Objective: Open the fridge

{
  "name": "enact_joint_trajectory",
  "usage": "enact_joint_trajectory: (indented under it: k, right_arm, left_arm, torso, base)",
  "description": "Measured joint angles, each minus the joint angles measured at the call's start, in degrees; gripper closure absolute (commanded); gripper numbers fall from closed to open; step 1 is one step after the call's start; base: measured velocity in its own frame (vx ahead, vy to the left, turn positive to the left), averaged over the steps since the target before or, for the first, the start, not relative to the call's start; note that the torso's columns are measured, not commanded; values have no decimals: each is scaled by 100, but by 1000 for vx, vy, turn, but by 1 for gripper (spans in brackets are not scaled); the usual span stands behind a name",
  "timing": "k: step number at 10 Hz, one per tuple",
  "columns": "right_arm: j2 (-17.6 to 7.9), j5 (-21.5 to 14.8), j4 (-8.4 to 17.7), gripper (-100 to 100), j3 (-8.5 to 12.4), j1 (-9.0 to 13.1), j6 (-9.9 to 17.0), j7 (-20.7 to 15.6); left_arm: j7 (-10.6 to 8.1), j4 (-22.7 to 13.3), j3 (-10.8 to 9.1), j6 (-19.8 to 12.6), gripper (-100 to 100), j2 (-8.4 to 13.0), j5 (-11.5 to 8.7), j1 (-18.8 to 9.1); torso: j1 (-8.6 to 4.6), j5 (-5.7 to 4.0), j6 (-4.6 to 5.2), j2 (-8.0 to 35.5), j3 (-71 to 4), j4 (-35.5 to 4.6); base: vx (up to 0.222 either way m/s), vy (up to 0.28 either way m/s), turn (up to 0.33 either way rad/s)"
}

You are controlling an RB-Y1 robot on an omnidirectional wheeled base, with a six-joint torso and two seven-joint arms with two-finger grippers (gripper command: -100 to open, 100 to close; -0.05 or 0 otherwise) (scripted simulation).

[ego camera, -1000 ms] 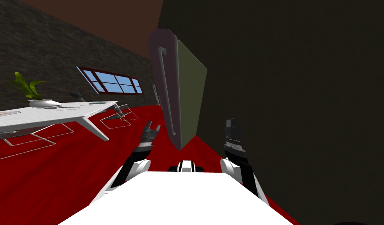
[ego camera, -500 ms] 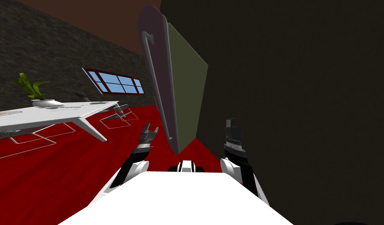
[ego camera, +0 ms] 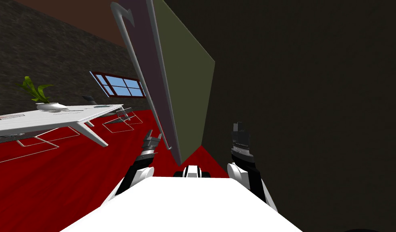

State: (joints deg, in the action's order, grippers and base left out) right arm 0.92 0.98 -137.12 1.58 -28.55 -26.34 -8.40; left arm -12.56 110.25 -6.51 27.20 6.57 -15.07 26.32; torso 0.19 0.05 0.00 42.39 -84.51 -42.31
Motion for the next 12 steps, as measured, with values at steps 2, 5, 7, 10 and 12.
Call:
enact_joint_trajectory:
  k: [2, 5, 7, 10, 12]
  right_arm:
    - [0, 0, 1, 0, 0, 1, 1, 0]
    - [0, 0, 1, 0, 0, 2, 1, 0]
    - [0, 0, 1, 0, 0, 2, 1, 0]
    - [0, 0, 1, 0, 0, 2, 1, 0]
    - [-1, 0, 1, 0, 0, 2, 1, 0]
  left_arm:
    - [-26, -137, -75, 39, -100, -236, -64, -25]
    - [-40, -176, -167, 65, -100, -711, -127, -34]
    - [-53, -197, -196, 121, -100, -835, -142, -37]
    - [-29, 110, -238, -147, -100, -858, -179, 128]
    - [-26, 157, -272, -246, 100, -855, -199, 158]
  torso:
    - [5, 7, 40, -70, -40, 19]
    - [-15, 19, 69, -129, -72, 50]
    - [-6, 21, 58, -115, -64, 48]
    - [21, -15, 43, -125, -78, 5]
    - [28, -7, 42, -128, -81, 14]
  base:
    - [91, -64, 54]
    - [51, -30, 27]
    - [-5, -5, 50]
    - [44, -12, 26]
    - [-25, -4, -13]
